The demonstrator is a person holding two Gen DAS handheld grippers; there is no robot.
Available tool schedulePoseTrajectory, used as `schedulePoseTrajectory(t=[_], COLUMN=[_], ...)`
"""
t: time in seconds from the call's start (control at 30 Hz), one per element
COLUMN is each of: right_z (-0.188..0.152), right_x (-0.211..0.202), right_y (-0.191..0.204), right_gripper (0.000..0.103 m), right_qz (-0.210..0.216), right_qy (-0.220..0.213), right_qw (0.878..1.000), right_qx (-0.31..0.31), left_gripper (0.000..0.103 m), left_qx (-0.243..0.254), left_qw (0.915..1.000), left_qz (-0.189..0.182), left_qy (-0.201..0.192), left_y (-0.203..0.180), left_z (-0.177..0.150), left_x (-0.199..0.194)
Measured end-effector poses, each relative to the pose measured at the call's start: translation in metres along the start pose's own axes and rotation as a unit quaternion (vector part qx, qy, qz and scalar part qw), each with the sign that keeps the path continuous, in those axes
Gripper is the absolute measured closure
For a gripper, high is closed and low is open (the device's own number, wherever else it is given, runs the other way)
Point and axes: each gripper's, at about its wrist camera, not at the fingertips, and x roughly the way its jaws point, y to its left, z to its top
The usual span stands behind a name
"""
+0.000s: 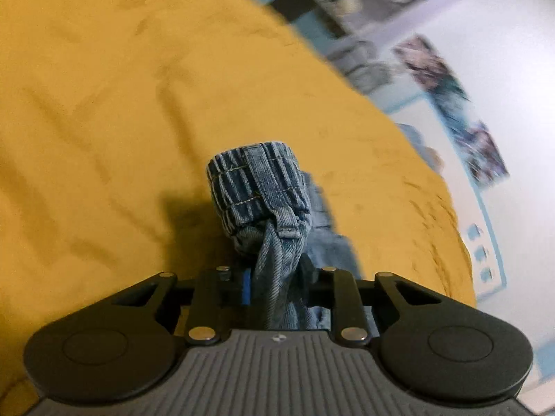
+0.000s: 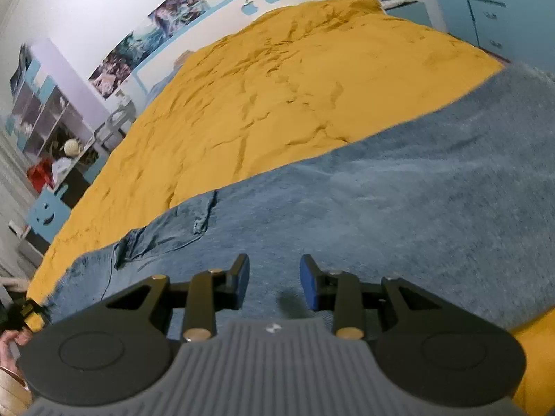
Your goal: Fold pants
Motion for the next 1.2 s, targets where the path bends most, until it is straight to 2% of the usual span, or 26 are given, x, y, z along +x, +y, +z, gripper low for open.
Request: schedulePoseTrajectory(t=[0.1,0.2,0.37,0.47,0.57,0.7,0.77,0.83,0.9,0.93,0.97,1.03,1.07,1.2], right_z=[0.001,0.002,0.000,-0.001,-0.002,-0.004,-0.005,-0.006,-0.008,-0.010,-0.011,-0.015,-0.018,-0.029], right_x=[-0.003,-0.002,-0.011,-0.017,-0.022,-0.029,-0.032,-0.035,-0.036,-0.037,-0.037,-0.038,-0.039,-0.041], right_y=[0.006,0.013,0.019,0.017,0.013,0.010,0.009,0.007,0.003,0.000,-0.002,-0.007,-0.010,-0.015], right_gripper=[0.073,0.074,0.076,0.079,0.079,0.080,0.080,0.080,0.080,0.080,0.080,0.080,0.080,0.080], right_qz=[0.004,0.007,0.020,0.025,0.025,0.029,0.031,0.036,0.041,0.042,0.042,0.041,0.041,0.042], right_qy=[0.005,0.007,0.004,0.002,0.002,0.003,0.002,0.000,0.001,0.004,0.006,0.013,0.017,0.028], right_qw=[1.000,1.000,0.999,0.999,1.000,1.000,0.999,0.999,0.999,0.999,0.999,0.999,0.999,0.999], right_qx=[-0.011,-0.019,-0.031,-0.026,-0.016,-0.009,-0.009,-0.007,-0.002,0.002,0.005,0.011,0.015,0.017], left_gripper=[0.077,0.077,0.077,0.077,0.077,0.078,0.078,0.078,0.078,0.078,0.078,0.078,0.078,0.074], left_qx=[0.073,0.157,0.291,0.362,0.437,0.530,0.577,0.637,0.694,0.715,0.732,0.751,0.759,0.760], left_qw=[0.9968,0.9855,0.9513,0.9252,0.8903,0.8378,0.8066,0.7617,0.7115,0.6898,0.6723,0.6503,0.6413,0.6336], left_qz=[-0.016,-0.029,-0.052,-0.061,-0.072,-0.090,-0.093,-0.094,-0.104,-0.108,-0.110,-0.102,-0.098,-0.103], left_qy=[-0.027,-0.058,-0.088,-0.096,-0.104,-0.098,-0.086,-0.072,-0.045,-0.026,-0.002,0.045,0.054,0.101], left_y=[-0.038,-0.081,-0.153,-0.194,-0.228,-0.253,-0.257,-0.252,-0.243,-0.235,-0.227,-0.213,-0.208,-0.207], left_z=[-0.008,-0.026,-0.069,-0.104,-0.150,-0.224,-0.264,-0.310,-0.354,-0.371,-0.386,-0.407,-0.413,-0.413], left_x=[-0.023,-0.045,-0.076,-0.087,-0.095,-0.096,-0.091,-0.087,-0.080,-0.076,-0.072,-0.064,-0.062,-0.055])
